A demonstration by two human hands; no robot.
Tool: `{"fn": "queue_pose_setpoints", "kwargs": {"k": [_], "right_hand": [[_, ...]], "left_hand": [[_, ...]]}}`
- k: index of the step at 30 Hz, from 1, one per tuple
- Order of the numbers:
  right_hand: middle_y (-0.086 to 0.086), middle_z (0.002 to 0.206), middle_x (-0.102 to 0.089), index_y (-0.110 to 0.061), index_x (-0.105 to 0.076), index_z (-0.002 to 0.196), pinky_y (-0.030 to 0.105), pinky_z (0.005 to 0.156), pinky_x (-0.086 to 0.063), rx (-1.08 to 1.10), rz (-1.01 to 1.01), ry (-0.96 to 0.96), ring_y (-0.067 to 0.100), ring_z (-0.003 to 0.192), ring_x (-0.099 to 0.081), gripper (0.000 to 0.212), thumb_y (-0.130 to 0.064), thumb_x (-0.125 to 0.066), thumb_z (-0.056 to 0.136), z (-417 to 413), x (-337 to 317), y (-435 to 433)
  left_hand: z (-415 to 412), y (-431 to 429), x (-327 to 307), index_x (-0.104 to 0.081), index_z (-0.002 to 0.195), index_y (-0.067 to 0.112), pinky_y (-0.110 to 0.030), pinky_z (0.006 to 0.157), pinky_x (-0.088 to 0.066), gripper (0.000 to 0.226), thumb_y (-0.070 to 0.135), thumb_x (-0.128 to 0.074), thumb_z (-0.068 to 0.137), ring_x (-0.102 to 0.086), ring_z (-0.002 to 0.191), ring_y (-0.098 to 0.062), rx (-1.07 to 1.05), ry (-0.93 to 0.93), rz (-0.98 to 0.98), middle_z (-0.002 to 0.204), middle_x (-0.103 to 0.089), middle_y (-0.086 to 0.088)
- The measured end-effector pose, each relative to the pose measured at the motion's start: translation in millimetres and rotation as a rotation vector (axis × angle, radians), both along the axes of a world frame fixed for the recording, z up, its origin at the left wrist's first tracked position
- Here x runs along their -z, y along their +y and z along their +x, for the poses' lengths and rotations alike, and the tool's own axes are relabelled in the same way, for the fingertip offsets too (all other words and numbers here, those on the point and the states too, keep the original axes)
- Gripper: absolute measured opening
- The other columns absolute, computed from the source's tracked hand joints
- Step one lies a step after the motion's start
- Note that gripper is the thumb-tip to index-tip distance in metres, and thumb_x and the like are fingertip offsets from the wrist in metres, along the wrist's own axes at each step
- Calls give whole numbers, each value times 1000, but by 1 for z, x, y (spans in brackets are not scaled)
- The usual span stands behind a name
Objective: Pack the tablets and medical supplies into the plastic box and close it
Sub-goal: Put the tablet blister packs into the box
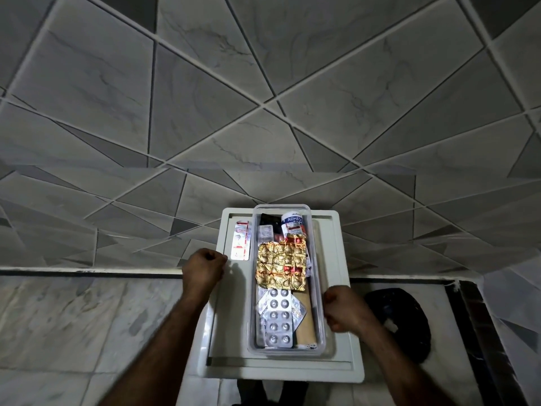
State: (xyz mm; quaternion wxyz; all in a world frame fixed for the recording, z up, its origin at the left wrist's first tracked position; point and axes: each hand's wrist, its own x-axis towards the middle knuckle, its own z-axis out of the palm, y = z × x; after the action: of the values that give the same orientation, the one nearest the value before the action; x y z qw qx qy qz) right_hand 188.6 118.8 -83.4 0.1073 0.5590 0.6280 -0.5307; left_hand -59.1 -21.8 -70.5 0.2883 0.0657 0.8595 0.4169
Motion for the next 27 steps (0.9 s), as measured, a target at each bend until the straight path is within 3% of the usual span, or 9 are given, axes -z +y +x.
{"fn": "queue_pose_setpoints", "kwargs": {"k": [3, 6, 10, 14, 17, 21, 24, 26, 27], "right_hand": [[12, 61, -54, -7, -57, 68, 26, 48, -48, 91, -79, 28, 20, 46, -52, 18, 3, -51, 82, -2, -1, -11], [17, 70, -53, -4, -59, 76, 28, 53, -50, 215, -162, 102, 23, 56, -51, 16, 3, -48, 85, -5, -4, -8], [19, 77, -58, -2, -61, 84, 29, 58, -51, 295, -183, 144, 26, 66, -55, 12, 0, -49, 89, -13, -6, 2], [14, 71, -64, 1, -63, 86, 26, 51, -53, 279, -140, 159, 19, 54, -60, 11, -2, -53, 90, -25, -12, 10], [12, 63, -60, 0, -61, 79, 28, 52, -49, 274, -108, 147, 17, 46, -56, 15, 1, -52, 91, -31, -13, 14], [12, 65, -65, 0, -64, 82, 28, 53, -53, 286, -109, 144, 16, 47, -61, 13, 0, -53, 90, -33, -13, 17], [11, 64, -65, -1, -64, 80, 28, 56, -54, 296, -112, 150, 17, 48, -61, 15, 0, -53, 90, -34, -13, 18], [10, 64, -67, -1, -64, 80, 28, 55, -54, 301, -113, 154, 16, 49, -62, 14, -1, -54, 90, -35, -13, 18], [10, 65, -68, -1, -65, 81, 28, 54, -54, 302, -110, 155, 17, 51, -63, 13, -1, -55, 90, -36, -14, 18]], "left_hand": [[-7, 15, 13, -73, 83, 14, -38, 85, -56, 17, 31, -73, 79, -71, 81, -26, 74, 68, -114, 82, -76, -7], [-5, 31, 16, -71, 101, 10, -25, 76, -41, 32, 36, -71, 82, -66, 99, -26, 143, 128, -206, 101, -73, -7], [-6, 49, 24, -67, 96, 7, -26, 67, -37, 40, 43, -72, 78, -64, 91, -28, 173, 149, -234, 95, -71, -10], [-13, 58, 36, -66, 91, 7, -28, 62, -41, 47, 48, -76, 71, -65, 80, -28, 169, 182, -271, 88, -69, -12], [-18, 59, 37, -69, 95, 7, -27, 65, -44, 45, 45, -77, 71, -67, 84, -28, 183, 152, -283, 94, -71, -13], [-31, 56, 36, -72, 98, 8, -32, 77, -54, 39, 37, -79, 73, -69, 90, -29, 84, 8, -182, 97, -74, -13], [-38, 48, 33, -75, 84, 8, -34, 66, -54, 26, 31, -78, 73, -67, 71, -28, 4, -144, -28, 82, -74, -14], [-41, 42, 26, -73, 75, 9, -38, 64, -56, 17, 25, -77, 74, -69, 68, -30, -47, -235, 86, 77, -75, -14], [-40, 40, 19, -72, 72, 9, -34, 59, -53, 13, 21, -75, 76, -68, 64, -27, -66, -274, 142, 73, -75, -12]]}}
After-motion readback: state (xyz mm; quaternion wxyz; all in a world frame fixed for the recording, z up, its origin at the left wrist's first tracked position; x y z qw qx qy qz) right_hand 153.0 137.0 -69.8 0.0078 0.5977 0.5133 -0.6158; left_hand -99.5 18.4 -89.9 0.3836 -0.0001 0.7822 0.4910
